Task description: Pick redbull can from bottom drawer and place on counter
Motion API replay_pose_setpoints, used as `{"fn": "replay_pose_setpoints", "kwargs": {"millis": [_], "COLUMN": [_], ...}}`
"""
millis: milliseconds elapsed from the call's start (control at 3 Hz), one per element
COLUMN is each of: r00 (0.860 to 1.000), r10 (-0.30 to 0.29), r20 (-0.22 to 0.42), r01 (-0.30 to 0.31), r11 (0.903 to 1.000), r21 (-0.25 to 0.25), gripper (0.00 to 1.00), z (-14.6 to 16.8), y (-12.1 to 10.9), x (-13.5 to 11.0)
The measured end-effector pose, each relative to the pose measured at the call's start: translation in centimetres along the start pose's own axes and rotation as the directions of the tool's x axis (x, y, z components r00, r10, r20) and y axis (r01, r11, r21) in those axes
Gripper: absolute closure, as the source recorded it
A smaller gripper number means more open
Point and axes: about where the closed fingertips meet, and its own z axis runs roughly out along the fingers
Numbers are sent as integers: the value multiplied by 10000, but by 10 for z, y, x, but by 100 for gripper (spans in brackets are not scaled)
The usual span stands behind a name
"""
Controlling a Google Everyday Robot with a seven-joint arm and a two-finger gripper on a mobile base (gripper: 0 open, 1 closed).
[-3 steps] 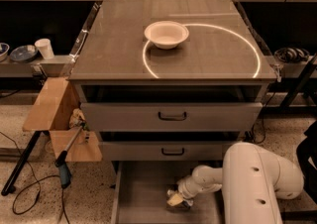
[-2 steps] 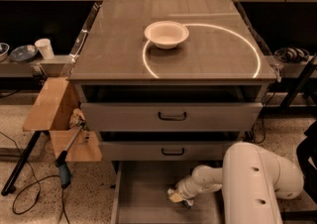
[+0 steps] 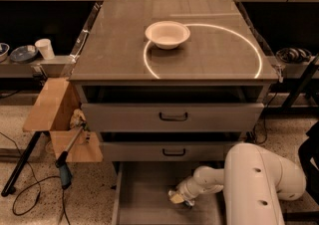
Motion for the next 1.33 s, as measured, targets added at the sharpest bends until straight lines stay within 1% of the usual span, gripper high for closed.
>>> {"fn": "replay_pose_setpoints", "kwargs": {"millis": [333,667,1000,1333], "r00": [9999,9998,9996,9991], "r10": [76,148,233,271], "r20": [74,151,154,323], "r01": [-76,-146,-233,-269], "r11": [10000,9999,9997,9996], "r21": [-59,-89,-21,-51], "gripper": [100,100,100,100], "z": [-3,-13,-27,-45], "y": [7,16,23,29], "x": [3,8,13,10]}}
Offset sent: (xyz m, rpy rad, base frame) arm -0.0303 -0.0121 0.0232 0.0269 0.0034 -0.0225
